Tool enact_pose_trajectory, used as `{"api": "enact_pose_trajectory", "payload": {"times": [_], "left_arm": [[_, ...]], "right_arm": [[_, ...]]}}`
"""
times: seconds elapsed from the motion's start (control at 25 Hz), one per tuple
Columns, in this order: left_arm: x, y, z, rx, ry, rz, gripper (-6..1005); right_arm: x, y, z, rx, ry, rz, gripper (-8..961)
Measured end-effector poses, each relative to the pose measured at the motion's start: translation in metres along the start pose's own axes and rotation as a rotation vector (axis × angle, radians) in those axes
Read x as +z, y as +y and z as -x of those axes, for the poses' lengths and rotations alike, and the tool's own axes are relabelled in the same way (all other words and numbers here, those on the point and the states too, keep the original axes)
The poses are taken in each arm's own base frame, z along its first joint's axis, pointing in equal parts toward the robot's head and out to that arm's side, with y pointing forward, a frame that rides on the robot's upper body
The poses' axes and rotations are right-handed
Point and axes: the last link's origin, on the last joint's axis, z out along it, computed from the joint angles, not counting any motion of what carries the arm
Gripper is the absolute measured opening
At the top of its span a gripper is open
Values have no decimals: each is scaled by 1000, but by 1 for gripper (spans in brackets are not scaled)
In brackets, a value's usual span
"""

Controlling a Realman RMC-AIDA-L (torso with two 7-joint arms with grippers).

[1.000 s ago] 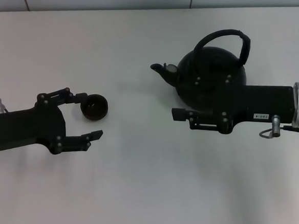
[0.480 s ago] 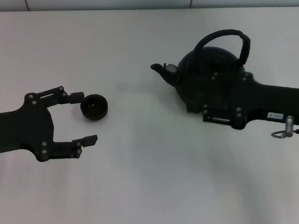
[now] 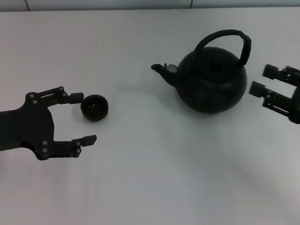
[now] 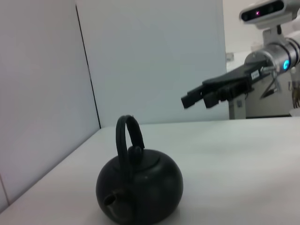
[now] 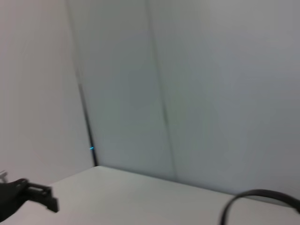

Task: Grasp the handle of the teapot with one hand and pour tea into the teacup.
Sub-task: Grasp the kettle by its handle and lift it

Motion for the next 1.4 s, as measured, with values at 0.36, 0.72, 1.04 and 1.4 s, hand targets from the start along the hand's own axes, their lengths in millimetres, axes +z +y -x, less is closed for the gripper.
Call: {"api": "enact_pose_trajectory", "payload": {"times": [0.36,0.72,1.04,1.4], "left_arm": [[5,-6,-1,-38,-13,-2,859],[3,-10,-1,-50,-8,-26,859],[3,-12,0,-54,-16,-42,859],[3,-12,0,-54,-17,-44,859]], "right_arm": [[-32,-10,-12,60,-36,-142,597],[-33,-27,-21,127,-68,-247,597],[-3,-38,-22,132,-64,-245,597],[19,-45,-19,143,-57,-237,597]]}}
